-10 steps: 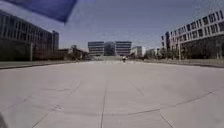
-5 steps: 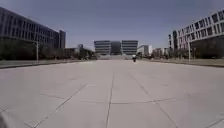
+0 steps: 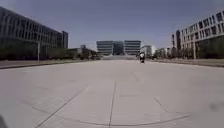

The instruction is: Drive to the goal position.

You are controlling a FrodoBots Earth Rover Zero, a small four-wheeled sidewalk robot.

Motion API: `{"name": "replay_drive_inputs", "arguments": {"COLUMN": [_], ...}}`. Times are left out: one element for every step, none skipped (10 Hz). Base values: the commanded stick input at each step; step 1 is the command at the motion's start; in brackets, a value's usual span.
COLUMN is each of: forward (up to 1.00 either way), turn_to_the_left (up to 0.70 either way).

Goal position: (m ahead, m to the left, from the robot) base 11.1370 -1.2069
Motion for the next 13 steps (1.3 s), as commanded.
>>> {"name": "replay_drive_inputs", "arguments": {"forward": [1.00,1.00,1.00,1.00,1.00,1.00,1.00,1.00,1.00,1.00,1.00,1.00,1.00], "turn_to_the_left": [0.00,0.00,0.00,-0.22,-0.40,-0.19,-0.01,0.00,-0.05,-0.15,-0.32,0.00,0.00]}}
